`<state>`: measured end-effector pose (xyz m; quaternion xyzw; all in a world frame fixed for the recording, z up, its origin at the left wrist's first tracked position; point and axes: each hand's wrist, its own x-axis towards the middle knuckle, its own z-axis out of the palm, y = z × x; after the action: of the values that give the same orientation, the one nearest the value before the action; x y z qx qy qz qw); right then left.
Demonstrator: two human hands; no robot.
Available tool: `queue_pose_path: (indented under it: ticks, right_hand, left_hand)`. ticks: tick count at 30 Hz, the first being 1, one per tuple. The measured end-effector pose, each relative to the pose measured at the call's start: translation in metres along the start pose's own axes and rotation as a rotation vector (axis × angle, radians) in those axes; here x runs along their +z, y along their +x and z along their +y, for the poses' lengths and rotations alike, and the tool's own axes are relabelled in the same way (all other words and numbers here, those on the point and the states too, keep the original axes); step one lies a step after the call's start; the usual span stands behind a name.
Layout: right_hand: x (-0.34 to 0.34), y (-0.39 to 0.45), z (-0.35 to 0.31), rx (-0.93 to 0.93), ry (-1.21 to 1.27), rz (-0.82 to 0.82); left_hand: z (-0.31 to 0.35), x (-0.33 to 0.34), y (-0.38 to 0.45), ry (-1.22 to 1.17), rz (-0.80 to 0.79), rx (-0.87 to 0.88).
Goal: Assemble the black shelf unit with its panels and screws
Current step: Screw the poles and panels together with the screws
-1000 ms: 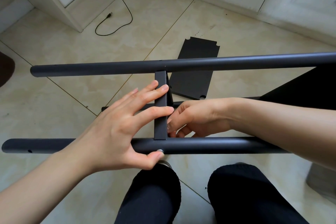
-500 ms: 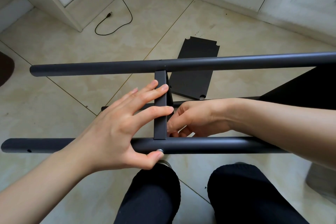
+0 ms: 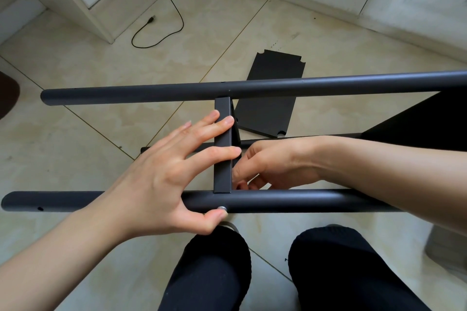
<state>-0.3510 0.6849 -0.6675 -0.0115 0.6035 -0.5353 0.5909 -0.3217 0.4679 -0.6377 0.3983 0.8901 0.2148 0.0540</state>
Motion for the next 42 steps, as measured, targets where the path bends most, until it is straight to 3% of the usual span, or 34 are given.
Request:
queue_pose_path:
  ticks: [42]
  right_hand:
    - [-0.002, -0.0027, -0.0031, -0.01, -0.009, -0.019]
  left_hand:
    - [0.0004, 0.0002, 0.0, 0.008, 0.002, 0.0]
